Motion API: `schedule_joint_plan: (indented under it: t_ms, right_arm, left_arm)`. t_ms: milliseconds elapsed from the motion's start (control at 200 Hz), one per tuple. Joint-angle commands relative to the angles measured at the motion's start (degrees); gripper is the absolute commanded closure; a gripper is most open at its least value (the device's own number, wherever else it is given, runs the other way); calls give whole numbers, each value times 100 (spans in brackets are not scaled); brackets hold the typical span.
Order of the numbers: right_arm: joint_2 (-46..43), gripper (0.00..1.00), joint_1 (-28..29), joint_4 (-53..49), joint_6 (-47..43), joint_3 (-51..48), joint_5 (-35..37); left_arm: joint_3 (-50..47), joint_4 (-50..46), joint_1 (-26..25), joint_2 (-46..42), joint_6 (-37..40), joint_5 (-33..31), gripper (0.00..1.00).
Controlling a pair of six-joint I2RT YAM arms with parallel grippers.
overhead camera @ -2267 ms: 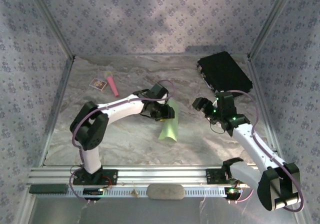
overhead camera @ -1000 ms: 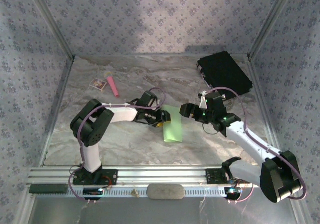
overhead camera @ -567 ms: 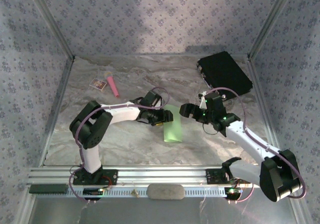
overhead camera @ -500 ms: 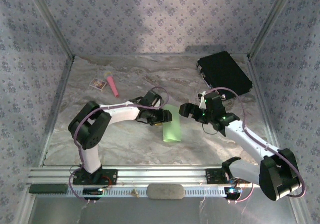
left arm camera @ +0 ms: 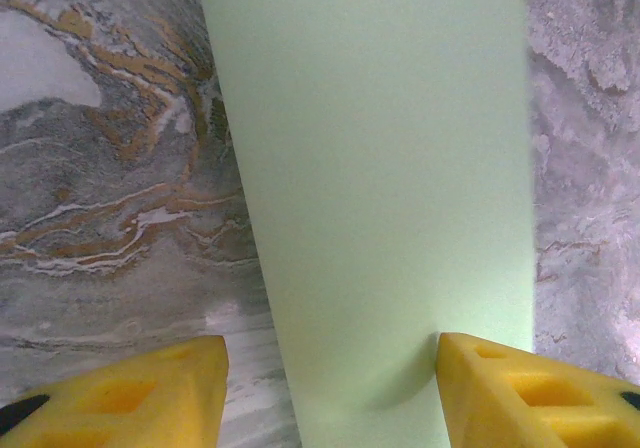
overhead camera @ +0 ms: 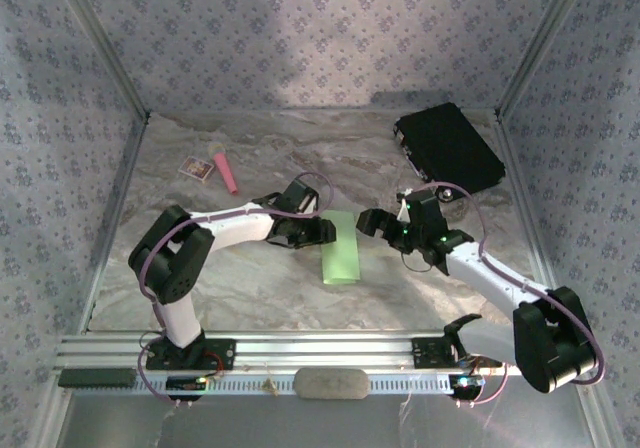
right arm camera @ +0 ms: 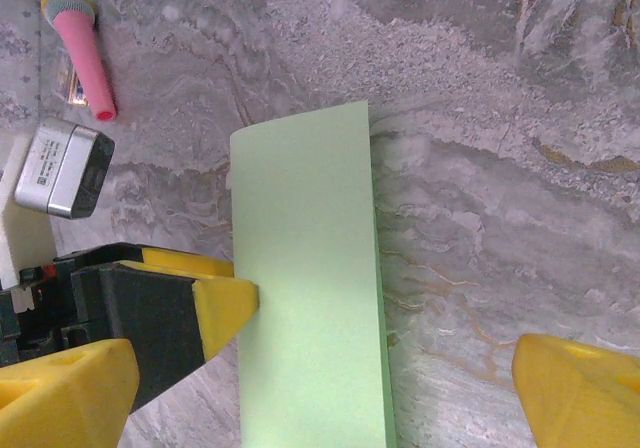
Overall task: Fold a paper plane with a square sheet of paper (pick it up from the middle)
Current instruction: Fold the paper at the center of the table.
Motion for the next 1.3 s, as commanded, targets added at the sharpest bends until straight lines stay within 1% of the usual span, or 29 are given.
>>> schedule_joint_plan:
  t_ms: [0, 345, 715, 984, 1294]
  right_arm:
    - [43, 2, -50, 207, 202, -87, -108]
    - [76, 3, -103, 226, 292, -152, -114]
    - [81, 4, -112, 156, 275, -153, -64]
    - [72, 4, -125, 103, 266, -143, -46]
    - [89, 5, -125, 77, 262, -120, -32]
  left_arm:
    - [-9, -170, 57, 91, 204, -13, 44]
    - [-45, -203, 91, 287, 180, -107, 44]
    - [290, -817, 105, 575, 902, -14, 45]
    - [402, -1001, 121, 716, 930, -85, 45]
    - [423, -1180, 183, 744, 969, -320, 46]
